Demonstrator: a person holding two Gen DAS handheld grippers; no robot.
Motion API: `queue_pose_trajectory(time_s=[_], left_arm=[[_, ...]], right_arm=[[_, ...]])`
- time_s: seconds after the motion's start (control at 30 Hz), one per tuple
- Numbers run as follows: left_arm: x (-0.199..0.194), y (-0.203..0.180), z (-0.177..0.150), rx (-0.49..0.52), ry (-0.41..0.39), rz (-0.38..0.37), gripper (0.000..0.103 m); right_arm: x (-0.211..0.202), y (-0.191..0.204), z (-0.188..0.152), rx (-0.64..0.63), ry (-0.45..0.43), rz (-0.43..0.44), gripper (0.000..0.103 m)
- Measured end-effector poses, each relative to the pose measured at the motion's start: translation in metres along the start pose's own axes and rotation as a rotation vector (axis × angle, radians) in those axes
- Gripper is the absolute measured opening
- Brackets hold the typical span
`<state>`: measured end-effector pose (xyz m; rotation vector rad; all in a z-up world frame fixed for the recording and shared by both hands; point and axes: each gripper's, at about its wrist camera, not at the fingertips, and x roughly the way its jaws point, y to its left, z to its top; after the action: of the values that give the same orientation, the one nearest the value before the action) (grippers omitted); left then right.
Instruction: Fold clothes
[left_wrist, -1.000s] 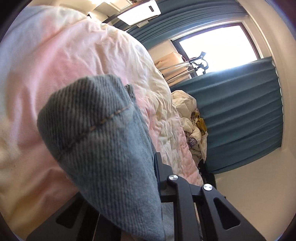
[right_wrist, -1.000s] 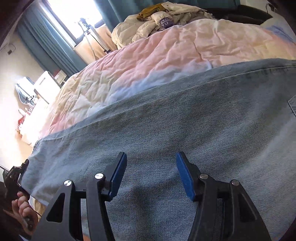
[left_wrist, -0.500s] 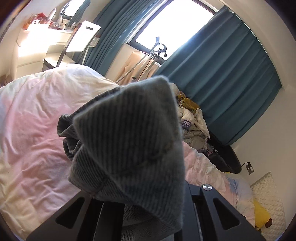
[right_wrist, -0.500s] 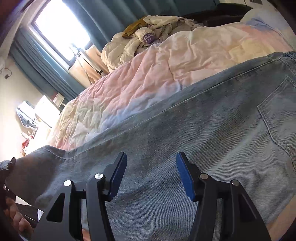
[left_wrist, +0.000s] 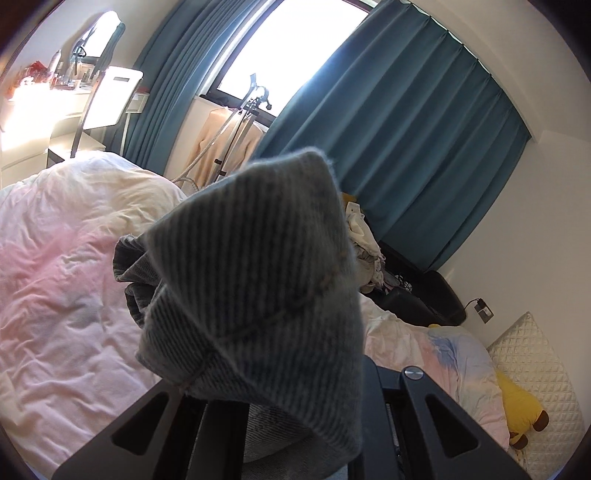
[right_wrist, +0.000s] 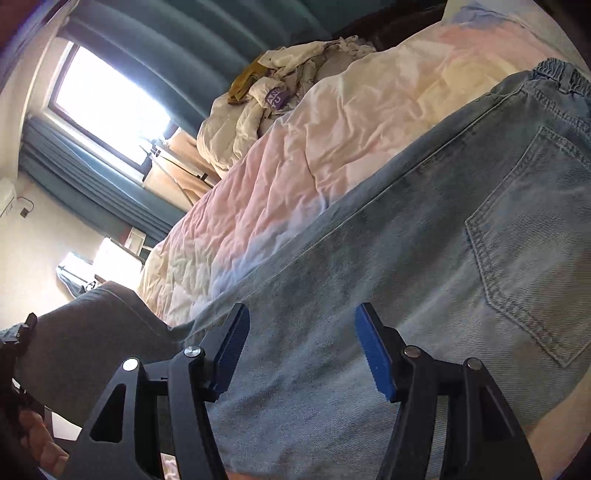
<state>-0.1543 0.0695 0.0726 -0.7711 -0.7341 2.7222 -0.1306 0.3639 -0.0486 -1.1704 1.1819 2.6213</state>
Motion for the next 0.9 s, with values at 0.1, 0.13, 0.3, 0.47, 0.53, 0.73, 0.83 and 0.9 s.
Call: queue_pose_trajectory(time_s=[0.1,0.13,0.3,0.47,0.53,0.73,0.83,0.9], left_arm=[[0.015,-0.026,-0.020,0.041,0.027,-0.007,0.010],[0.019,-0.035,-0.029,0.066,0.033,-0.010,0.010],[0.038,-0.082,-0.079,0.222,0.081,-0.011,0.010],[0.065,-0.105,-0.135,0.314,0.161,-0.019,0.010],[0.078,-0.106,-0.156,0.332,0.196,-0.019,0.010],[0.113,-0.093,-0.193,0.384,0.262,-0.020,0.010],[0.113,-0.092,-0.204,0.437,0.278,-0.022,0.010],[0.113,-0.092,-0.208,0.468,0.290,-0.025,0.019]], right_arm=[[-0.014,-0.011,0.009,0.026,-0.040,-0.012,0.061],[-0.019,-0.013,0.012,0.024,-0.054,-0.023,0.061],[-0.043,-0.016,0.023,-0.021,-0.137,-0.068,0.062],[-0.041,-0.032,0.030,-0.007,-0.139,-0.094,0.062],[-0.037,-0.039,0.031,0.016,-0.118,-0.084,0.062],[-0.035,-0.050,0.033,0.010,-0.118,-0.113,0.062],[-0.032,-0.052,0.033,0.006,-0.114,-0.120,0.062],[-0.029,-0.051,0.032,-0.002,-0.108,-0.118,0.062]])
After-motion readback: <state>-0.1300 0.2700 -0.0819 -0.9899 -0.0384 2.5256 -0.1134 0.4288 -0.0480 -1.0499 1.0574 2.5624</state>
